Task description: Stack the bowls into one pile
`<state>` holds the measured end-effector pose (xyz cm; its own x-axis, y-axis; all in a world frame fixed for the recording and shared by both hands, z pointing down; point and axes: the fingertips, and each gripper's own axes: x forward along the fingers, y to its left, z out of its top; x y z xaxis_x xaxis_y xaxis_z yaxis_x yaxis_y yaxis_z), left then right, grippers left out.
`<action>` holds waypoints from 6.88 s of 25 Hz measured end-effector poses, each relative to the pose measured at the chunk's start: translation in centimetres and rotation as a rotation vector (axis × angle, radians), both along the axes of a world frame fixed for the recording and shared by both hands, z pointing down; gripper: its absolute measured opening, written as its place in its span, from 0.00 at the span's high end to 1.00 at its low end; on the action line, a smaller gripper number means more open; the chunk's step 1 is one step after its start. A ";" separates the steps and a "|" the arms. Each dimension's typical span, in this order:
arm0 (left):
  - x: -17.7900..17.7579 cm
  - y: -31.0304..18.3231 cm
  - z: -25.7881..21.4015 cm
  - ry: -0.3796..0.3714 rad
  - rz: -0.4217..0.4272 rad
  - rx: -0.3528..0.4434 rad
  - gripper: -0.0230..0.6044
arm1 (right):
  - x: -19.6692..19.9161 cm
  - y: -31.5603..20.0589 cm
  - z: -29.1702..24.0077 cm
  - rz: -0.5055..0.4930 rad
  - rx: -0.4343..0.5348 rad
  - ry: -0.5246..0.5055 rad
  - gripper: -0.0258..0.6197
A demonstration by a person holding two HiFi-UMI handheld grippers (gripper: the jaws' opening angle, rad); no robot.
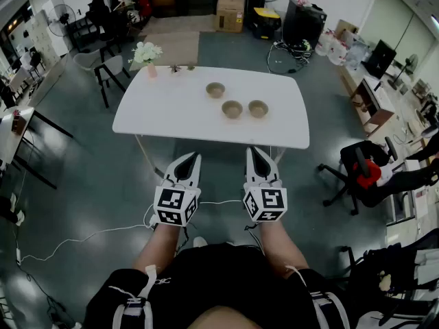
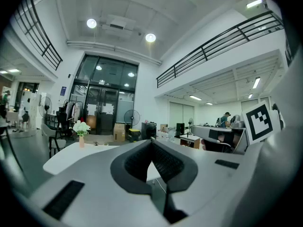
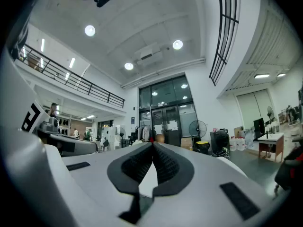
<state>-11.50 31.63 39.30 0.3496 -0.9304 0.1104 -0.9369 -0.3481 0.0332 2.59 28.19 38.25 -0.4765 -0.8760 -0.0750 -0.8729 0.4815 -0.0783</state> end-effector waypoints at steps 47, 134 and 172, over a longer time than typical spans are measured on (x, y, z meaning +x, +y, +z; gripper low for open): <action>-8.5 -14.7 4.2 0.013 0.060 -0.024 0.94 | -8.3 -14.9 4.9 0.070 -0.041 0.017 0.94; -14.0 -54.5 10.5 0.010 -0.119 -0.224 0.94 | -11.7 -53.4 33.8 -0.417 -0.407 1.280 0.91; -24.3 -52.9 8.7 0.011 -0.337 -0.169 0.94 | -24.3 -64.2 32.9 -0.536 -0.297 1.334 0.90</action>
